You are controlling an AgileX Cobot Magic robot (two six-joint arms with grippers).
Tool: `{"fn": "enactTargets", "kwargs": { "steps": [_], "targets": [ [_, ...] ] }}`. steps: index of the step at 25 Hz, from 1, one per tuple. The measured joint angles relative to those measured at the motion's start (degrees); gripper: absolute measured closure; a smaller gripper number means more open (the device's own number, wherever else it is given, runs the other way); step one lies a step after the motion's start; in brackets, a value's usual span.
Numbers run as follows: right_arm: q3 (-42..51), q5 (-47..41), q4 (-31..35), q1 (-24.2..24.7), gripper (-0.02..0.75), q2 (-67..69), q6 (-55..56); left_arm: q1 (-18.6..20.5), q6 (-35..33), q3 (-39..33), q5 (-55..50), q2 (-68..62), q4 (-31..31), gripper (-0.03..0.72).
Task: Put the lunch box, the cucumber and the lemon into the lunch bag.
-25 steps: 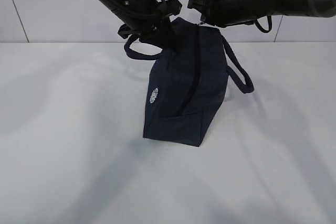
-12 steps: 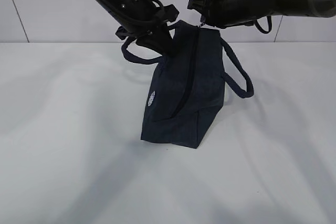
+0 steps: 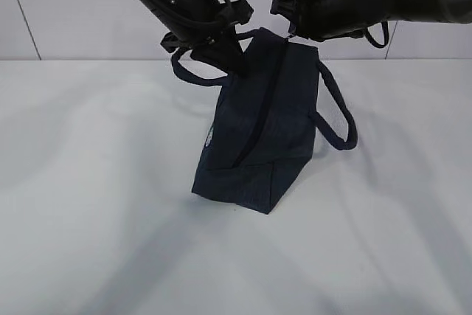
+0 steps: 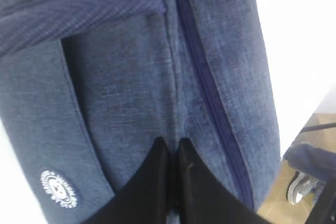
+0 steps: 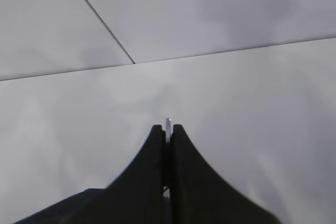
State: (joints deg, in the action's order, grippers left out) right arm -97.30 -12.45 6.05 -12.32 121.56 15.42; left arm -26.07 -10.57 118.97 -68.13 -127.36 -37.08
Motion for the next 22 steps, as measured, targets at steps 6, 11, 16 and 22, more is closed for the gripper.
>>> {"fn": "enactTargets", "kwargs": {
  "steps": [6, 11, 16, 22],
  "targets": [
    [-2.93, -7.18, -0.12, 0.57, 0.721, 0.0, 0.0, -2.21, 0.72, 0.0, 0.0, 0.37, 0.58, 0.694],
    [-7.72, -15.33, -3.37, 0.57, 0.721, 0.12, 0.0, -2.85, 1.63, 0.0, 0.0, 1.08, 1.0, 0.695],
    [-11.91, -20.61, -6.46, 0.57, 0.721, 0.15, 0.0, -2.85, 1.88, 0.0, 0.11, 2.16, 1.13, 0.695],
    [-12.49, -23.56, -7.51, 0.57, 0.721, 0.15, 0.0, -3.22, 2.7, 0.0, 0.09, 2.53, 1.13, 0.695]
  ]
}}
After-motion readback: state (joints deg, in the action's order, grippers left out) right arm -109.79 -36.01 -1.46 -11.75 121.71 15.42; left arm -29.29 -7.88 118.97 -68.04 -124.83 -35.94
